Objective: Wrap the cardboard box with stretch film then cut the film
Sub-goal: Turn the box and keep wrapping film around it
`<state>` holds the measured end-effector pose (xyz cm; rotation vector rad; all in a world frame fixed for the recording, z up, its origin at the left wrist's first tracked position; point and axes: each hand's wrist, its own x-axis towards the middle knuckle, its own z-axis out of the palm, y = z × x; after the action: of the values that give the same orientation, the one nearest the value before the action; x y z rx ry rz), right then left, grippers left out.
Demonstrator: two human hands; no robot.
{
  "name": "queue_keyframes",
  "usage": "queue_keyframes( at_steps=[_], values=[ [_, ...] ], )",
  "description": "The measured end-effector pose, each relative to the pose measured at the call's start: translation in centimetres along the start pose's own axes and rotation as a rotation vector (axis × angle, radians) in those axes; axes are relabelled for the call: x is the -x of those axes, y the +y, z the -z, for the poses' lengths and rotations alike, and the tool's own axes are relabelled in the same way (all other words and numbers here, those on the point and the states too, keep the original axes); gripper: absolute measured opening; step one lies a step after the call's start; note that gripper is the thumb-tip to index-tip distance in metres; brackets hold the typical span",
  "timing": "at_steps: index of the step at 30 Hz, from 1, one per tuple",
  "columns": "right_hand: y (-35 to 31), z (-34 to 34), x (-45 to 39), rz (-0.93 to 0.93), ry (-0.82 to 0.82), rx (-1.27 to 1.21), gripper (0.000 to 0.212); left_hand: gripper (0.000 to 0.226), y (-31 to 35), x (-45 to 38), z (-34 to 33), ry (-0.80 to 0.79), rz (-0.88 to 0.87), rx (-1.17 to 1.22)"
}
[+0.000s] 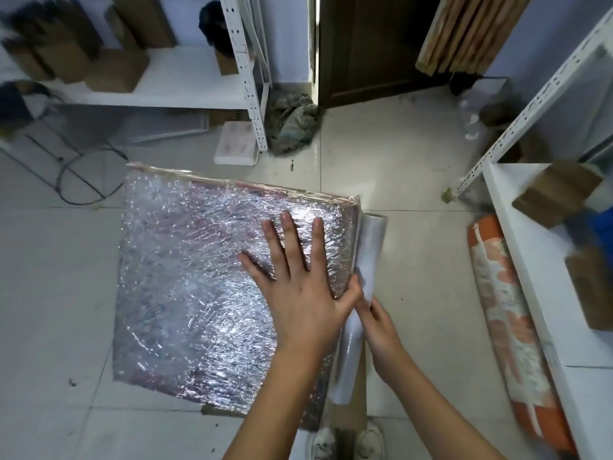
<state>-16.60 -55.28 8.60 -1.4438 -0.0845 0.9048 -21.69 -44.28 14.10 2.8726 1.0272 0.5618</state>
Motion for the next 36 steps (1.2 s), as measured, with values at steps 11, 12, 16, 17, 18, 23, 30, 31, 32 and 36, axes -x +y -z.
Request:
queue_keyframes(
  at_steps=[11, 12, 16, 17, 18, 23, 30, 31, 32, 36],
  values=[
    [-0.5, -0.6, -0.6, 0.017, 0.059, -0.074, 0.061, 0.109, 1.3, 1.3, 0.8, -0.158, 0.373, 0.113],
    [-0.6, -0.7, -0.7, 0.021, 0.068, -0.07, 0.06, 0.108, 1.2, 1.1, 0.8, -0.151, 0.374, 0.12],
    [-0.9, -0.9, -0.7, 0.018, 0.08, -0.083, 0.041, 0.108, 1.0, 0.7, 0.8, -0.119, 0.365, 0.123],
    [-1.0, -1.0, -0.6, 0.03, 0.081, -0.09, 0.041, 0.108, 1.0, 0.6, 0.8, -0.113, 0.359, 0.126],
    [-1.1, -1.0, -0.5, 0.046, 0.089, -0.086, 0.045, 0.107, 1.1, 0.5, 0.9, -0.107, 0.351, 0.131],
    [-1.9, -0.5, -0.6, 0.073, 0.148, -0.09, 0.033, 0.104, 2.1, -0.6, 1.4, -0.12, 0.333, 0.143],
    [-5.1, 0.1, -1.4, 0.17, 0.217, 0.01, 0.091, 0.119, 3.7, -2.4, 2.2, -0.215, 0.365, 0.165],
    [-5.6, 0.1, -1.5, 0.184, 0.228, 0.022, 0.098, 0.121, 3.9, -2.7, 2.4, -0.231, 0.371, 0.176],
    [-6.1, 0.2, -1.6, 0.193, 0.232, 0.032, 0.099, 0.122, 4.1, -3.0, 2.6, -0.245, 0.379, 0.189],
    [-8.6, 0.3, -1.8, 0.235, 0.238, 0.128, 0.097, 0.117, 4.6, -4.2, 3.9, -0.275, 0.44, 0.276]
  ],
)
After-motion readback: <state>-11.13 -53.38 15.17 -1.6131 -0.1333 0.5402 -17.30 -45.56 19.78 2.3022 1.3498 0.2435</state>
